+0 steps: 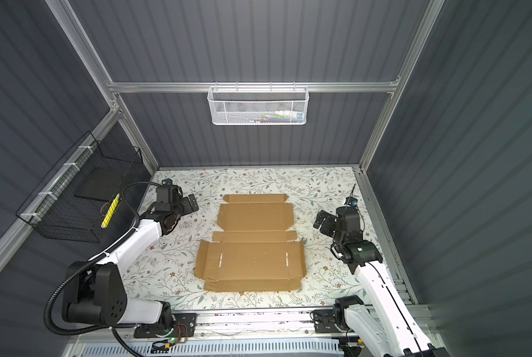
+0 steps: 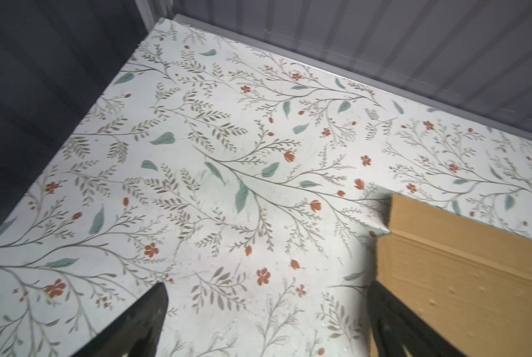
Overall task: Fold the paper box
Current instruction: 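Move the left gripper to the blank's far panel, right gripper to its middle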
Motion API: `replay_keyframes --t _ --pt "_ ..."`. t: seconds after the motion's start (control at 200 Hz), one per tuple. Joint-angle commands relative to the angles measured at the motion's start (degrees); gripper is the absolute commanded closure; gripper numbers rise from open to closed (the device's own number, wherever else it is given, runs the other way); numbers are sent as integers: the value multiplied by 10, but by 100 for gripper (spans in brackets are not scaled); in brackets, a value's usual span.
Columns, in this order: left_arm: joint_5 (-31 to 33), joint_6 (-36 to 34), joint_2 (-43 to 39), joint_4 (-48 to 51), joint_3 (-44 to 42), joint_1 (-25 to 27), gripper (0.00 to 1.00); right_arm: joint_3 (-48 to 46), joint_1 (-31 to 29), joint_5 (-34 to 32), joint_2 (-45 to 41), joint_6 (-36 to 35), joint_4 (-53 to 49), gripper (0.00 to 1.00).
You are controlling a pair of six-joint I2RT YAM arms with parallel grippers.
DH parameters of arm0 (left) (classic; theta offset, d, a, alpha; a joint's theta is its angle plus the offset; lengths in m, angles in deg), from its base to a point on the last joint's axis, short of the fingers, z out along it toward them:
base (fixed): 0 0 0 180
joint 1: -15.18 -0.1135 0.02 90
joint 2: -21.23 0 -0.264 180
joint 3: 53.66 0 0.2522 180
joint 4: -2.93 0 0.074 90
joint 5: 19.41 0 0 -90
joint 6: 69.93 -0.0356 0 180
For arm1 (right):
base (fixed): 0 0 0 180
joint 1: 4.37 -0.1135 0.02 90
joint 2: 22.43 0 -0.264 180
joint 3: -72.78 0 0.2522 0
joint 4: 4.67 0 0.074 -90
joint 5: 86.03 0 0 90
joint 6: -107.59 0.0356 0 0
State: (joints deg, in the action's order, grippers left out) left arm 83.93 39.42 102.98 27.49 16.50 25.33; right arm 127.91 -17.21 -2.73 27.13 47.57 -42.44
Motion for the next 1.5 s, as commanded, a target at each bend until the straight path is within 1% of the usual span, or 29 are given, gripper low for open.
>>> replay_keyframes --t 0.0,0.065,0.155,0.205,0.325,0.37,0.375,0.395,0.43,0.505,0.55,0.61,0.695,0.755,0.846,0.901,0.981,1.046,1.071,1.291,1.491 --pt "-31 4 32 52 41 36 0 11 -77 -26 18 29 -50 1" --pt "-39 7 54 53 50 49 0 18 -120 -33 33 42 -54 2" --pt "-79 12 84 38 56 61 0 28 -171 -37 59 58 -52 9" --pt "-88 19 98 27 59 72 0 37 -196 -48 77 64 -58 15" --pt "-102 21 138 11 76 105 0 51 -242 -52 116 78 -62 34" --pt "-107 22 157 11 89 114 0 54 -256 -48 129 85 -58 44" --pt "-108 22 159 11 91 115 0 54 -260 -45 132 86 -55 46" --pt "-109 22 167 11 97 119 1 55 -264 -41 137 87 -51 49" --pt "-114 23 179 9 106 126 3 57 -274 -35 141 91 -43 55" --pt "-123 26 205 6 126 138 12 66 -288 -21 179 98 -31 68" --pt "-127 27 218 4 139 145 21 75 -296 -12 199 98 -26 76" --pt "-133 27 236 4 156 152 32 87 -303 -5 220 98 -23 81" --pt "-143 23 262 8 182 158 48 105 -315 3 251 96 -16 85" --pt "-152 23 279 9 199 160 62 115 -324 16 273 98 -2 88" --pt "-169 24 307 5 218 163 78 125 -334 35 301 103 15 91" --pt "-177 26 322 4 229 165 86 135 -341 45 320 105 34 92" --pt "-184 27 342 4 240 168 91 150 -351 52 346 108 39 93" --pt "-185 29 356 3 240 169 98 159 -356 64 366 112 41 94" --pt "-185 30 360 3 260 169 100 161 -357 68 374 113 41 95" --pt "-173 40 382 -9 257 169 100 171 -362 94 425 125 41 95" --pt "-151 54 386 -23 251 169 100 177 -361 98 459 129 32 93"
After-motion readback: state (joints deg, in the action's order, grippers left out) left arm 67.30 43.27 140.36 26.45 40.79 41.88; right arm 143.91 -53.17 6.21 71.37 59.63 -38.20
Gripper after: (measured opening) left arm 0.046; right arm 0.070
